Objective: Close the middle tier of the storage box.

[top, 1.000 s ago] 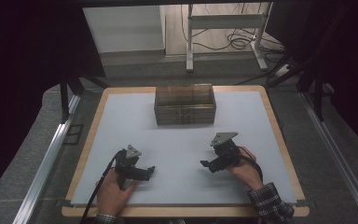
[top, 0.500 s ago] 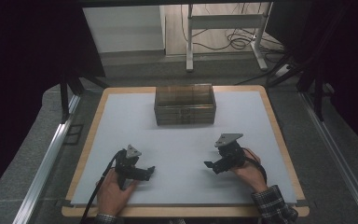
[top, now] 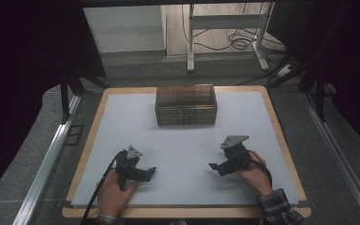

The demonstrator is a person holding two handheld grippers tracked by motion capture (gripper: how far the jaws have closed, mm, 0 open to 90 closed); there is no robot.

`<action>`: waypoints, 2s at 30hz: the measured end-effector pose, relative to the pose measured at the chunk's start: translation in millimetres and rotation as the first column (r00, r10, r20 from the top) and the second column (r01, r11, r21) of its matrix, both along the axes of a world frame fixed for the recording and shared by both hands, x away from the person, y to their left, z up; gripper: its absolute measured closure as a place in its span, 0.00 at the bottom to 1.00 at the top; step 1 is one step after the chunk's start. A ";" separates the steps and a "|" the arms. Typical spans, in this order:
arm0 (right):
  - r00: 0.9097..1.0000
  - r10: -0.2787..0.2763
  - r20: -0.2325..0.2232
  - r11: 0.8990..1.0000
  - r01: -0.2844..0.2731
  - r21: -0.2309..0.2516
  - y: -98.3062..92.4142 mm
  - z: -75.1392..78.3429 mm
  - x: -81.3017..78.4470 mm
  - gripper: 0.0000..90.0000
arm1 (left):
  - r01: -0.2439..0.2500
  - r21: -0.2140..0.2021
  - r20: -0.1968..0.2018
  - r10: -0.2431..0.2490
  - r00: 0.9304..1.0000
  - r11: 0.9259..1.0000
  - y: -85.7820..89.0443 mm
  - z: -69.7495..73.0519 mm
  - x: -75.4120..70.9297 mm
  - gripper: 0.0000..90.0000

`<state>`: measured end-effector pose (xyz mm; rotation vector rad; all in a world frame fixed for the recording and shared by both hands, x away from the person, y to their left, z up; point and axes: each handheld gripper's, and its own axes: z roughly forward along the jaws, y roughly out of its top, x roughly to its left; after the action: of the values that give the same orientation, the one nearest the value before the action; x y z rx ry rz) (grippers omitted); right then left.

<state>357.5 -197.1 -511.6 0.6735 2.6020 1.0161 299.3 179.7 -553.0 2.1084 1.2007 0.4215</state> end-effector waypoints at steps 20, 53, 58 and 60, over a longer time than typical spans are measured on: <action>0.999 -0.048 0.005 0.999 0.048 -0.002 -25.5 0.7 -6.8 0.04 | 0.000 0.000 0.000 0.000 1.000 1.000 0.0 0.0 0.0 0.00; 0.991 -0.133 -0.005 0.991 0.133 0.017 -73.9 -15.4 -26.3 0.03 | 0.001 0.001 -0.001 -0.001 1.000 1.000 0.1 0.1 0.1 0.00; 0.991 -0.137 -0.011 0.990 0.137 0.016 -76.1 -19.4 -28.0 0.03 | 0.001 0.002 -0.001 -0.001 1.000 1.000 0.1 0.2 0.0 0.00; 0.990 -0.139 -0.009 0.990 0.139 0.017 -76.7 -19.4 -28.4 0.03 | 0.001 0.000 0.000 -0.001 1.000 1.000 0.1 0.0 0.1 0.00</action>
<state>329.2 -273.8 -531.0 0.8518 2.5150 0.9970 299.4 179.8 -553.0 2.1089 1.1998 0.4220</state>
